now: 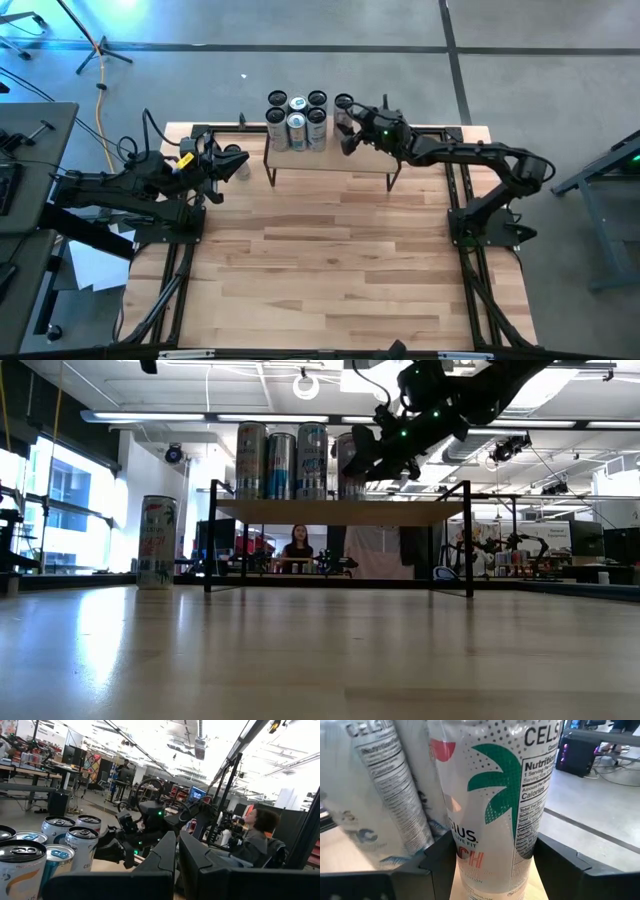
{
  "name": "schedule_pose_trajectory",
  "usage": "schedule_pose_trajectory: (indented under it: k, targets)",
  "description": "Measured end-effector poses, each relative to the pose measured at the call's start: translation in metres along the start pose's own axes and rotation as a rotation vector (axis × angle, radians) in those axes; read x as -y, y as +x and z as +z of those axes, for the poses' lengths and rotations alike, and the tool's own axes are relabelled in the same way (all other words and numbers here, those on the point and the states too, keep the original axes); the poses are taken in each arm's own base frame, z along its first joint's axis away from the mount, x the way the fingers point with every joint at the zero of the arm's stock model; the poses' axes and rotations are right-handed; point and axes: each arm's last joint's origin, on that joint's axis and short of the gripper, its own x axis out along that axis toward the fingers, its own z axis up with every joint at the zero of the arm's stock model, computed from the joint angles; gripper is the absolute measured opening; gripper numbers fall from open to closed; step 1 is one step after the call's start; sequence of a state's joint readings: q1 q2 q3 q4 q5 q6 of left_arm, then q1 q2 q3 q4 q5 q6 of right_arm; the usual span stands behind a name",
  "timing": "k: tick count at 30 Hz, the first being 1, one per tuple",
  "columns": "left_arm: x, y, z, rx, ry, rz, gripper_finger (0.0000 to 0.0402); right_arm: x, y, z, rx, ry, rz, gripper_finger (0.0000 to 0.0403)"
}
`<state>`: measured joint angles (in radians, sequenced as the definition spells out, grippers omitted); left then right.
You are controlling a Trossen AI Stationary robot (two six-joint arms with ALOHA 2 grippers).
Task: Place canned beverage on shelf
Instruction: Put the right black soda can on the shelf
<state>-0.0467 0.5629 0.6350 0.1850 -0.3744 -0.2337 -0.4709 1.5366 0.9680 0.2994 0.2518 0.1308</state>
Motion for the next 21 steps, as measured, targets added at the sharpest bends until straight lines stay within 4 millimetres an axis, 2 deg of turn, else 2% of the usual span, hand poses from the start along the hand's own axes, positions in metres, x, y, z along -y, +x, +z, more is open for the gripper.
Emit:
schedule_pose_trajectory:
  k: [21]
  targets:
    - [0.0, 0.0, 0.0001, 0.001, -0.001, -0.001, 0.0, -0.0016, 0.005, -0.0026, 0.006, -0.015, 0.032, 0.0218]
